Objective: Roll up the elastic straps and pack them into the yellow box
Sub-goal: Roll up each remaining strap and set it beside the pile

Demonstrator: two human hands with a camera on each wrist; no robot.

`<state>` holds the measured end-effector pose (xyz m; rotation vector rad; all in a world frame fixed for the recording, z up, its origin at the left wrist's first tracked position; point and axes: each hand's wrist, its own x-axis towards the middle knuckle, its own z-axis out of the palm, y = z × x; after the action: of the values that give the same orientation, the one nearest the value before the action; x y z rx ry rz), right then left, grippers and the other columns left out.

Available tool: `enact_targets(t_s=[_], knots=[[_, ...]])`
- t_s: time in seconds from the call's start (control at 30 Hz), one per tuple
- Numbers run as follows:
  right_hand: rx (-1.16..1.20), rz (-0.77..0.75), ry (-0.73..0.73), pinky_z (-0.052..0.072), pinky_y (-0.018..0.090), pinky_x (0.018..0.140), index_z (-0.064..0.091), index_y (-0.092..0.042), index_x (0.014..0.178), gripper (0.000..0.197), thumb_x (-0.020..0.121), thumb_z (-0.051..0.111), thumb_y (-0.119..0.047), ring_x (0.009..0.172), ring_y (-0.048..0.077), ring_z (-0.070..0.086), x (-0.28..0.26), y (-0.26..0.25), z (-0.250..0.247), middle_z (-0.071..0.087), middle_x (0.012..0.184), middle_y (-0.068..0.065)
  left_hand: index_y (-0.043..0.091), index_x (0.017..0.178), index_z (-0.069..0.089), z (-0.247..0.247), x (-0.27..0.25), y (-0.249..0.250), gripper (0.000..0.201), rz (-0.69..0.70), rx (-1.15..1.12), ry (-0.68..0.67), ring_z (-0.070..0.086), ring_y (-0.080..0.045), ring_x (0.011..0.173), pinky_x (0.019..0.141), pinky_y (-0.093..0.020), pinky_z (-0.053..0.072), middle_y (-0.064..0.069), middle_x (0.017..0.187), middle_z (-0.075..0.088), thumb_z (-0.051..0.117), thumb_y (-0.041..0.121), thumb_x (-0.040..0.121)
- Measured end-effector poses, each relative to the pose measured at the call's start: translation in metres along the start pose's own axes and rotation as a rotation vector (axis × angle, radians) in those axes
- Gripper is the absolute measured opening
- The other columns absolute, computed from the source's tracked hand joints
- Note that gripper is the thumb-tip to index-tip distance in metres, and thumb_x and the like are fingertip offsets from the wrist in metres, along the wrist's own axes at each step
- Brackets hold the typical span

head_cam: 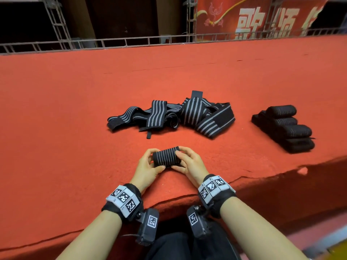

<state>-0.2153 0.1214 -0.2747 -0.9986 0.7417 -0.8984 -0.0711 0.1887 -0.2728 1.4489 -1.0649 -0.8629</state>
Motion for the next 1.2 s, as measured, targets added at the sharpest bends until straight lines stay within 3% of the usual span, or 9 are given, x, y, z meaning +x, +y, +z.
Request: enact_targets(t_s=[0.2, 0.37, 0.57, 0.8, 0.9, 0.97, 1.03, 1.13, 1.2], knots=[[-0.018, 0.041, 0.103, 0.058, 0.031, 0.069, 0.059, -0.012, 0.105, 0.011, 0.094, 0.058, -0.014, 0.092, 0.023, 0.063, 0.001, -0.041, -0.004, 0.061, 0.102, 0.010, 0.009, 0.095, 0.059, 0.024, 0.017, 0.051, 0.002, -0.289, -0.370, 0.012, 0.056, -0.024, 0.092, 0.075, -0.034, 0.056, -0.013, 0.094, 0.058, 0.058, 0.010, 0.092], [-0.131, -0.014, 0.142, 0.059, 0.036, 0.067, 0.063, -0.011, 0.092, 0.008, 0.090, 0.060, -0.004, 0.088, 0.026, 0.062, -0.004, -0.105, -0.047, 0.062, 0.091, 0.009, 0.002, 0.091, 0.056, 0.073, 0.038, 0.098, 0.010, -0.558, -0.579, -0.048, 0.058, -0.029, 0.098, 0.078, -0.041, 0.057, -0.020, 0.096, 0.053, 0.059, 0.011, 0.093], [-0.167, -0.057, 0.365, 0.055, 0.031, 0.055, 0.062, -0.007, 0.088, 0.002, 0.088, 0.063, -0.006, 0.074, 0.020, 0.064, -0.018, -0.197, -0.141, 0.065, 0.082, 0.008, 0.002, 0.088, 0.055, 0.196, 0.056, 0.152, 0.008, -0.430, -0.567, -0.200, 0.054, -0.027, 0.102, 0.099, -0.039, 0.049, -0.018, 0.097, 0.055, 0.051, -0.005, 0.088], [-0.328, 0.039, 0.586, 0.052, 0.022, 0.039, 0.051, -0.015, 0.080, 0.016, 0.094, 0.059, -0.019, 0.071, 0.017, 0.054, -0.029, -0.253, -0.259, 0.054, 0.085, 0.006, 0.004, 0.089, 0.058, 0.330, 0.072, 0.173, 0.029, -0.260, -0.258, -0.377, 0.055, -0.020, 0.072, 0.045, -0.014, 0.048, -0.009, 0.078, 0.054, 0.048, -0.023, 0.085], [-0.405, 0.114, 0.586, 0.053, 0.030, 0.053, 0.051, -0.017, 0.082, 0.017, 0.095, 0.058, -0.026, 0.074, 0.018, 0.055, -0.028, -0.260, -0.292, 0.054, 0.090, 0.005, -0.010, 0.124, 0.048, 0.366, 0.081, 0.166, 0.036, -0.256, -0.255, -0.395, 0.061, -0.025, 0.082, 0.048, -0.017, 0.052, -0.016, 0.101, 0.059, 0.054, -0.013, 0.089], [-0.428, 0.148, 0.564, 0.051, 0.031, 0.060, 0.054, -0.017, 0.085, 0.014, 0.094, 0.057, -0.027, 0.077, 0.018, 0.056, -0.022, -0.261, -0.307, 0.056, 0.092, 0.004, -0.011, 0.133, 0.040, 0.379, 0.087, 0.160, 0.045, -0.288, -0.256, -0.376, 0.065, -0.018, 0.061, 0.043, -0.017, 0.052, -0.020, 0.100, 0.060, 0.056, -0.007, 0.091], [-0.442, 0.143, 0.537, 0.053, 0.031, 0.061, 0.055, -0.018, 0.091, 0.008, 0.093, 0.056, -0.025, 0.082, 0.019, 0.057, -0.018, -0.260, -0.314, 0.056, 0.094, 0.003, -0.007, 0.123, 0.044, 0.384, 0.092, 0.156, 0.033, -0.332, -0.257, -0.368, 0.060, -0.010, 0.042, 0.041, -0.017, 0.051, -0.014, 0.081, 0.056, 0.055, -0.004, 0.093], [-0.501, 0.144, 0.449, 0.052, 0.035, 0.080, 0.063, -0.020, 0.100, 0.010, 0.089, 0.065, -0.019, 0.095, 0.026, 0.062, -0.007, -0.258, -0.327, 0.062, 0.097, 0.003, -0.001, 0.086, 0.052, 0.389, 0.102, 0.151, 0.009, -0.412, -0.265, -0.351, 0.058, -0.016, 0.058, 0.044, -0.018, 0.051, -0.011, 0.075, 0.055, 0.055, -0.006, 0.093], [-0.596, 0.148, 0.453, 0.050, 0.027, 0.079, 0.067, -0.014, 0.103, 0.016, 0.088, 0.068, -0.019, 0.088, 0.024, 0.064, -0.001, -0.255, -0.332, 0.066, 0.096, 0.006, -0.005, 0.089, 0.054, 0.394, 0.107, 0.149, 0.005, -0.444, -0.290, -0.301, 0.058, -0.018, 0.062, 0.044, -0.019, 0.053, -0.011, 0.077, 0.058, 0.054, -0.009, 0.092]])
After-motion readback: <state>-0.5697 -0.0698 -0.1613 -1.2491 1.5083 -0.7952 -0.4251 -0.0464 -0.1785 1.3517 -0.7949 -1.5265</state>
